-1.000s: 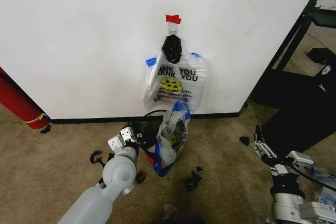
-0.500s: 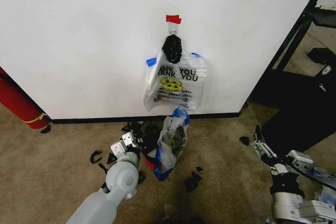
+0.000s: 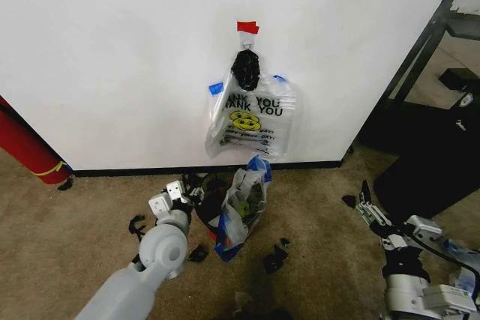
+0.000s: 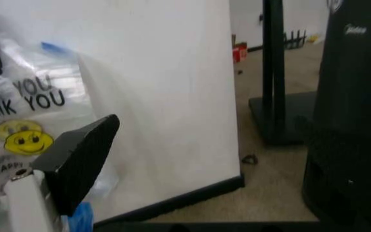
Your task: Pick up the garbage bag from the wall and place it over the trash bin.
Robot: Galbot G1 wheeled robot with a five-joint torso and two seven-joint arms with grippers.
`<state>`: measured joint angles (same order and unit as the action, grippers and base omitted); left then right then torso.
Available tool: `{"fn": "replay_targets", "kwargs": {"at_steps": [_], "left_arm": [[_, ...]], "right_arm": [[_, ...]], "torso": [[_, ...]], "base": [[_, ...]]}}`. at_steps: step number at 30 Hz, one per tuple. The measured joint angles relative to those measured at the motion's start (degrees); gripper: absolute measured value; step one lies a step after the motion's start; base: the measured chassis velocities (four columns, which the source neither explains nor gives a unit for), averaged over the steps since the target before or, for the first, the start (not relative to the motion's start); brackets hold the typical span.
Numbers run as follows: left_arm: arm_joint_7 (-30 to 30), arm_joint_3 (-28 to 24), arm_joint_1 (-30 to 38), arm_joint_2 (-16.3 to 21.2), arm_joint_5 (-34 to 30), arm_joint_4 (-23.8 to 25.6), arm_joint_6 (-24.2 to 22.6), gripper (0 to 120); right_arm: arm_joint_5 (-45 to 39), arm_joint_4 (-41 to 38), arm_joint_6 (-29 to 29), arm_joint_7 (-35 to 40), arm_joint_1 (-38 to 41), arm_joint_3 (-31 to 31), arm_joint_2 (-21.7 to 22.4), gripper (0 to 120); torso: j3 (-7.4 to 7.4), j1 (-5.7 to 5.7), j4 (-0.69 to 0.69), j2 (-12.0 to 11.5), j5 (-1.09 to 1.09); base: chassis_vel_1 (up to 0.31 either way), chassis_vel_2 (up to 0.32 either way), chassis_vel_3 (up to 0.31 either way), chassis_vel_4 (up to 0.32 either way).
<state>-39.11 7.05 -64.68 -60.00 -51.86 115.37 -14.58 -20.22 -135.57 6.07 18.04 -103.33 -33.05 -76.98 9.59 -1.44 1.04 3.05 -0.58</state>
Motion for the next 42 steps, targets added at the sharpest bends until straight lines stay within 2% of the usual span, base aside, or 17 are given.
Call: {"fn": "replay_targets", "kwargs": {"at_steps": [2,3,8,11,14,18,19,21,25,26,32,42], "left_arm": [[2.46,1.41,-2.00,0.63,4.74,1.90,1.19,80],[2.46,1.41,-2.00,0.63,4.74,1.90,1.19,80],[9.91,5.26,-7.78,0.79,16.30,5.45,6.58,98],[12.88,5.34,-8.56,0.80,16.84,5.74,9.28,99],[15.91,5.91,-9.53,0.85,16.62,5.53,12.81,100],[17.04,10.19,-14.97,-0.92,18.36,8.98,14.35,100],[17.04,10.19,-14.97,-0.92,18.36,8.98,14.35,100],[17.43,11.70,-17.86,-1.88,20.43,11.25,14.78,100],[18.48,14.38,-21.85,-2.18,24.00,14.30,15.87,100],[18.48,14.38,-21.85,-2.18,24.00,14.30,15.87,100],[19.21,18.05,-25.38,-2.37,24.75,16.87,16.84,100],[19.17,18.33,-26.76,-3.18,24.81,16.74,16.87,100]], "right_arm": [[-0.73,0.33,-2.29,0.41,1.35,0.36,1.54,100],[-0.73,0.33,-2.29,0.41,1.35,0.36,1.54,100],[-6.48,2.76,-10.95,1.15,8.00,1.75,7.73,100],[-8.10,3.72,-12.34,0.99,9.60,1.82,9.57,100],[-13.40,3.84,-17.27,1.97,12.06,2.77,11.86,100],[-19.02,4.48,-24.00,5.00,19.06,9.53,14.90,100],[-19.02,4.48,-24.00,5.00,19.06,9.53,14.90,100],[-20.65,6.03,-26.84,5.92,23.12,14.95,15.33,100],[-20.27,11.73,-29.65,8.30,30.60,23.90,13.87,100],[-20.27,11.73,-29.65,8.30,30.60,23.90,13.87,100],[-16.57,17.74,-33.94,14.94,37.95,32.81,8.36,100],[-18.42,22.00,-38.28,27.97,40.82,36.98,1.50,98]], "torso": [[0.00,0.00,0.00,0.00,0.00],[0.00,0.00,0.00,0.00,0.00],[0.00,0.00,-0.06,0.00,0.03],[0.00,-0.01,-0.02,0.00,0.00],[0.00,0.00,0.07,0.00,0.00],[0.00,0.00,-0.05,0.00,0.01],[0.00,0.00,-0.05,0.00,0.01],[0.00,0.00,-0.04,0.00,-0.01],[0.00,0.00,0.00,0.00,0.00],[0.00,0.00,0.00,0.00,0.00],[0.00,0.00,0.00,0.00,0.01],[0.00,0.00,0.00,0.00,0.00]], "base": [[0.000,0.000,0.000,0.000],[0.000,0.000,0.000,0.000],[0.000,0.000,0.000,0.000],[0.000,0.000,0.000,0.000],[0.000,0.000,0.000,0.000],[0.000,0.000,0.000,0.000],[0.000,0.000,0.000,0.000],[0.000,0.000,0.000,0.000],[0.000,0.000,0.000,0.000],[0.000,0.000,0.000,0.000],[0.000,0.000,0.000,0.000],[0.000,0.000,0.000,0.000]]}}
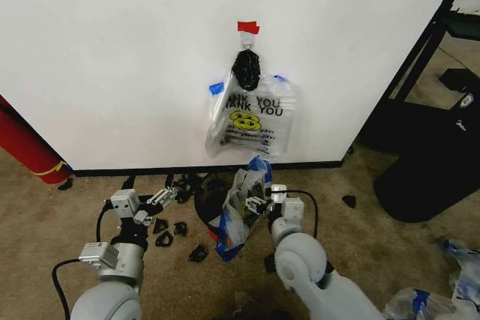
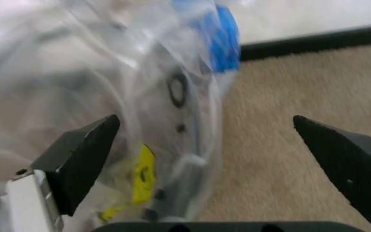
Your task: Pick up the garbage bag from the wall and place it over the trash bin.
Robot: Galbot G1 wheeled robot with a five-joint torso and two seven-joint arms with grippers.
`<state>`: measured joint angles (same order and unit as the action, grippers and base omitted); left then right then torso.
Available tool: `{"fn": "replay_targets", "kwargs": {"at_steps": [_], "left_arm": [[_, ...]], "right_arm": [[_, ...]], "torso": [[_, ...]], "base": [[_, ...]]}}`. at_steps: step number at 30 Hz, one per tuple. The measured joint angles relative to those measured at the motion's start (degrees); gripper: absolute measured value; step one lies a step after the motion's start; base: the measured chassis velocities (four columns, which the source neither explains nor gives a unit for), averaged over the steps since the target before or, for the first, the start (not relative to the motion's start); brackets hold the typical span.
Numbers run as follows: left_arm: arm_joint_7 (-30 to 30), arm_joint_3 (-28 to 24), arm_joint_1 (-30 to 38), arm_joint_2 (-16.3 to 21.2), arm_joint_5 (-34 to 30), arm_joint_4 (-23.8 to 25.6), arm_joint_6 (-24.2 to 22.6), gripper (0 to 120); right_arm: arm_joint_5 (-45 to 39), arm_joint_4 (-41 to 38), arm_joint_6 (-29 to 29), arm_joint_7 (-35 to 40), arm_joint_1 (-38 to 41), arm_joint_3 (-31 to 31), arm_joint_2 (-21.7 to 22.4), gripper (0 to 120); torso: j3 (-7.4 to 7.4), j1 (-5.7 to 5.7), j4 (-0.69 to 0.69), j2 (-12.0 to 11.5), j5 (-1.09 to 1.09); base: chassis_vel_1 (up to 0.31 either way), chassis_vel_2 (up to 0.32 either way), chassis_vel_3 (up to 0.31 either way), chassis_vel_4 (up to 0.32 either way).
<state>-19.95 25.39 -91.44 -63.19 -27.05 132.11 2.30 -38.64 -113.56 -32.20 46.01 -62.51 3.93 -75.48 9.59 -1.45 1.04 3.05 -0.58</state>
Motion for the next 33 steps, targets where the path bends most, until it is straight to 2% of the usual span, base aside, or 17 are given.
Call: {"fn": "replay_targets", "kwargs": {"at_steps": [2,8,9,15,16,20,21,23,25,28,33], "left_arm": [[-0.08,-0.07,0.05,-0.02,-0.02,-0.07,-0.05,100],[-0.38,-0.82,0.61,0.02,-0.37,-0.53,-0.14,100],[-0.38,-0.82,0.61,0.02,-0.37,-0.53,-0.14,100],[-0.89,-1.81,0.84,0.19,-0.35,-0.43,-0.21,100],[-0.89,-1.81,0.84,0.19,-0.35,-0.43,-0.21,100],[-1.15,-1.88,0.91,0.16,-0.39,-0.51,-0.23,100],[-1.17,-1.88,0.92,0.16,-0.39,-0.51,-0.23,100],[-1.23,-1.90,1.03,0.20,-0.51,-0.47,-0.27,100],[-1.23,-1.90,1.06,0.22,-0.53,-0.47,-0.28,100],[-1.29,-2.01,1.21,0.27,-1.03,-0.48,-0.46,100],[-1.35,-2.43,1.48,0.32,-1.14,-0.62,-0.60,100]], "right_arm": [[-0.51,0.27,-0.01,0.42,-0.02,0.00,-0.03,97],[-4.43,1.93,0.21,1.77,-0.13,0.11,-0.46,72],[-4.43,1.93,0.21,1.77,-0.13,0.11,-0.46,72],[-6.14,4.81,0.46,2.04,0.54,-0.38,-2.56,46],[-6.14,4.81,0.46,2.04,0.54,-0.38,-2.56,46],[-7.23,6.09,-0.07,3.81,1.61,-0.24,-4.20,29],[-7.29,6.12,-0.09,3.89,1.63,-0.23,-4.24,29],[-8.08,6.29,-0.28,4.65,1.80,-0.10,-4.48,18],[-8.24,6.30,-0.29,4.76,1.83,-0.09,-4.51,16],[-9.53,6.36,-0.31,5.33,1.98,-0.19,-4.55,1],[-9.64,6.22,0.26,5.27,1.98,-0.45,-4.46,0]], "torso": [[0.00,0.00,0.00,0.00,0.00],[0.00,0.00,0.00,0.00,0.01],[0.00,0.00,0.00,0.00,0.01],[0.00,0.00,0.00,0.00,0.01],[0.00,0.00,0.00,0.00,0.01],[0.00,0.00,-0.01,0.00,0.01],[0.00,0.00,-0.01,0.00,0.01],[0.00,0.00,0.00,0.00,0.01],[0.00,0.00,0.00,0.00,0.01],[0.00,0.00,0.00,0.00,0.01],[0.00,0.00,-0.01,0.00,0.01]], "base": [[0.000,0.000,0.000,0.000],[0.000,0.000,0.000,0.000],[0.000,0.000,0.000,0.000],[0.000,0.000,0.000,0.000],[0.000,0.000,0.000,0.000],[0.000,0.000,0.000,0.000],[0.000,0.000,0.000,0.000],[0.000,0.000,0.000,0.000],[0.000,0.000,0.000,0.000],[0.000,0.000,0.000,0.000],[0.000,0.000,0.000,0.000]]}}
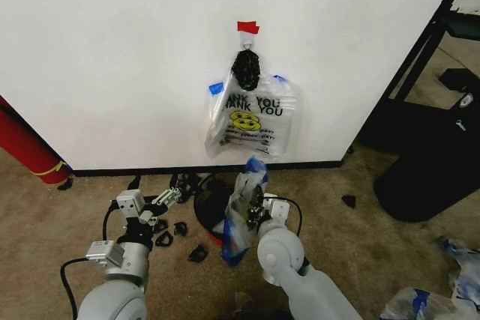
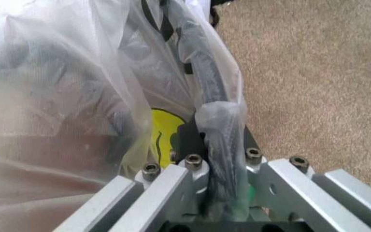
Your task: Pick up the garbage bag from the wall and place it over the trash bin.
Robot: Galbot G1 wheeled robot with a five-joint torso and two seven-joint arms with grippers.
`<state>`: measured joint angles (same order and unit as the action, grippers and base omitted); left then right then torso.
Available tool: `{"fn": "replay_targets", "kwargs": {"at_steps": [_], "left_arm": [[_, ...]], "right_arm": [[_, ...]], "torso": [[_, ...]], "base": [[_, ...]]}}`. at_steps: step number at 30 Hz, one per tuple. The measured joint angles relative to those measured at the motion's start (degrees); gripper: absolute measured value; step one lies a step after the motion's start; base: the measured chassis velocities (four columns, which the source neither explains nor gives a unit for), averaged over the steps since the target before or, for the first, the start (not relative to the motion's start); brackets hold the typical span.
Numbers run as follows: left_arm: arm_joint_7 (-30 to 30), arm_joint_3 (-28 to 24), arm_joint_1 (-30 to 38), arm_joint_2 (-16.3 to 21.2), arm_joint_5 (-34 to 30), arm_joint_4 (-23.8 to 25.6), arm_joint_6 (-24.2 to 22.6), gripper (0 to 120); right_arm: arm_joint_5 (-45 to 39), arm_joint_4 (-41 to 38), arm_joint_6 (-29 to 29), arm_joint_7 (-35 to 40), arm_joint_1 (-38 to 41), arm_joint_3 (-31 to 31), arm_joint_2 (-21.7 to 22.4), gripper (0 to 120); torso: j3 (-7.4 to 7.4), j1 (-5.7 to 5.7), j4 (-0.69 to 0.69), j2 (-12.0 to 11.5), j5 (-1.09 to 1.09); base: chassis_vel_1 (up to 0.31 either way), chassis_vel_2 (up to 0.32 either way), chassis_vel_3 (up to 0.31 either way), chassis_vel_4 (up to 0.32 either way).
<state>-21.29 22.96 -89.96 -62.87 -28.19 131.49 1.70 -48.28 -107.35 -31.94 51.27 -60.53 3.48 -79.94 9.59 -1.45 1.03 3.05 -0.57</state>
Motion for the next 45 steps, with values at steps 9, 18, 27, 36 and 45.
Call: {"fn": "replay_targets", "kwargs": {"at_steps": [9,18,27,36,45], "left_arm": [[-0.05,-1.15,1.40,0.94,-0.18,0.55,-0.98,100],[0.68,-3.82,5.41,9.02,-5.40,6.78,-5.87,100],[-1.40,-4.84,13.06,24.35,-30.15,12.11,-18.09,100],[-7.18,-15.65,35.57,28.19,-50.14,12.11,-24.97,98],[-9.53,-30.06,52.42,23.12,-52.39,7.62,-29.26,98]], "right_arm": [[4.63,-2.20,6.04,-6.47,-2.29,-1.92,1.29,0],[13.71,-8.72,12.50,-15.92,-9.92,-7.29,3.14,0],[26.97,-7.46,18.13,-20.24,-11.59,-5.96,2.00,0],[32.83,-7.98,20.44,-21.89,-13.74,-6.77,0.48,0],[34.62,-8.36,20.69,-22.16,-14.90,-8.89,0.29,0]], "torso": [[0.00,0.00,0.01,0.00,0.00],[-0.01,0.00,0.01,0.00,0.00],[0.00,0.00,-0.01,0.01,-0.02],[0.00,0.00,0.02,0.01,0.00],[0.00,0.00,0.00,0.01,0.00]], "base": [[0.000,0.000,0.000,0.000],[0.000,0.000,0.000,0.000],[0.000,0.000,0.000,0.000],[0.000,0.000,0.000,0.000],[0.000,0.000,0.000,0.000]]}}
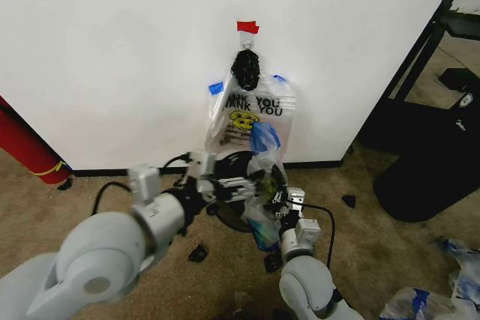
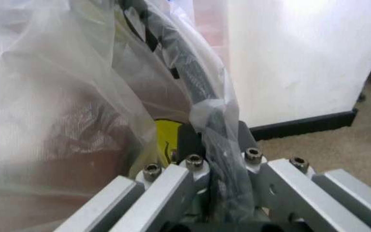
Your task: Pick up the garbage bag from the wall and place it over the trash bin.
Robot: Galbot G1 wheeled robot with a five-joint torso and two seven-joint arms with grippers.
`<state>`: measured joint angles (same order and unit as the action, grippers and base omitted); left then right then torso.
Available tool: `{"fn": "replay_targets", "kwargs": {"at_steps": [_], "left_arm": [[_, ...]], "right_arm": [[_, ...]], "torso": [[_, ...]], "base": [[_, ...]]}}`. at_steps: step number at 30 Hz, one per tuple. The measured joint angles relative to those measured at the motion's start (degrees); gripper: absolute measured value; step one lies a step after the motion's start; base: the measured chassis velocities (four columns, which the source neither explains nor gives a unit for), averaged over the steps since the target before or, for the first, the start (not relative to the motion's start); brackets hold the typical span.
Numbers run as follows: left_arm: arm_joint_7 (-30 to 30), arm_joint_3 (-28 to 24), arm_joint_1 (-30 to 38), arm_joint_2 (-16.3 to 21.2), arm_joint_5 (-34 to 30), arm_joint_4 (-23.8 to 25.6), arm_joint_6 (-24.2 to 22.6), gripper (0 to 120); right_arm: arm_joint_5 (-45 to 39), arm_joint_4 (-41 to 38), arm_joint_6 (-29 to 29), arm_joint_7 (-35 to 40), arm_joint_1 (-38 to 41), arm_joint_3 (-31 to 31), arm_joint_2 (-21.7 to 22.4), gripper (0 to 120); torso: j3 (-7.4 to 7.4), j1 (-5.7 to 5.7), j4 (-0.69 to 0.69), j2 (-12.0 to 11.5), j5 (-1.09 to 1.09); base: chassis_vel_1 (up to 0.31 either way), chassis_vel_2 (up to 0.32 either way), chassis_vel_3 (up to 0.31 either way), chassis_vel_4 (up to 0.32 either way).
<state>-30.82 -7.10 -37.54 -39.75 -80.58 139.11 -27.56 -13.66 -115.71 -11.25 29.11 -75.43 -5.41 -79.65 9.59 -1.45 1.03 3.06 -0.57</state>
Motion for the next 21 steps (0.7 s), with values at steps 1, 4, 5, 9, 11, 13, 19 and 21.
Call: {"fn": "replay_targets", "kwargs": {"at_steps": [1,4,5,9,11,13,19,21], "left_arm": [[-0.02,-1.75,1.63,-0.79,0.67,-1.18,-0.60,98],[-0.41,-10.43,7.15,-3.84,2.95,-5.38,-1.94,98],[-0.56,-11.60,7.88,-4.25,3.28,-5.99,-2.09,98],[-1.10,-15.76,10.29,-5.81,4.59,-8.84,-2.79,95],[-1.33,-16.56,10.89,-6.09,5.20,-9.92,-3.03,94],[-1.70,-17.24,11.29,-6.28,5.92,-11.13,-3.42,94],[-2.83,-17.91,11.20,-6.60,8.08,-13.21,-3.59,81],[-3.29,-18.00,10.98,-6.78,8.69,-13.71,-3.38,74]], "right_arm": [[0.99,0.01,0.11,-0.19,-0.21,-0.28,0.02,0],[4.66,0.27,1.27,-0.91,-1.52,-1.87,-0.02,0],[4.80,0.27,1.29,-0.92,-1.63,-2.01,-0.04,0],[5.03,0.17,1.31,-0.94,-1.98,-2.56,-0.15,0],[5.03,0.01,1.31,-0.94,-2.10,-2.67,-0.12,0],[4.99,-0.14,1.31,-0.95,-2.30,-2.87,-0.01,0],[4.90,-0.31,1.16,-0.95,-2.32,-2.78,-0.01,0],[4.87,-0.32,1.09,-0.95,-2.24,-2.73,-0.04,0]], "torso": [[0.00,0.00,0.00,0.00,0.00],[0.00,0.00,0.04,0.00,-0.03],[0.00,0.00,0.04,0.00,-0.01],[0.00,0.00,0.01,0.00,-0.02],[0.00,0.00,0.00,0.00,0.01],[0.00,0.00,0.01,0.00,-0.01],[0.00,0.00,0.00,0.00,0.00],[0.00,0.00,0.01,0.00,0.00]], "base": [[0.000,0.000,0.000,0.000],[0.000,0.000,0.000,0.000],[0.000,0.000,0.000,0.000],[0.000,0.000,0.000,0.000],[0.000,0.000,0.000,0.000],[0.000,0.000,0.000,0.000],[0.000,0.000,0.000,0.000],[0.000,0.000,0.000,0.000]]}}
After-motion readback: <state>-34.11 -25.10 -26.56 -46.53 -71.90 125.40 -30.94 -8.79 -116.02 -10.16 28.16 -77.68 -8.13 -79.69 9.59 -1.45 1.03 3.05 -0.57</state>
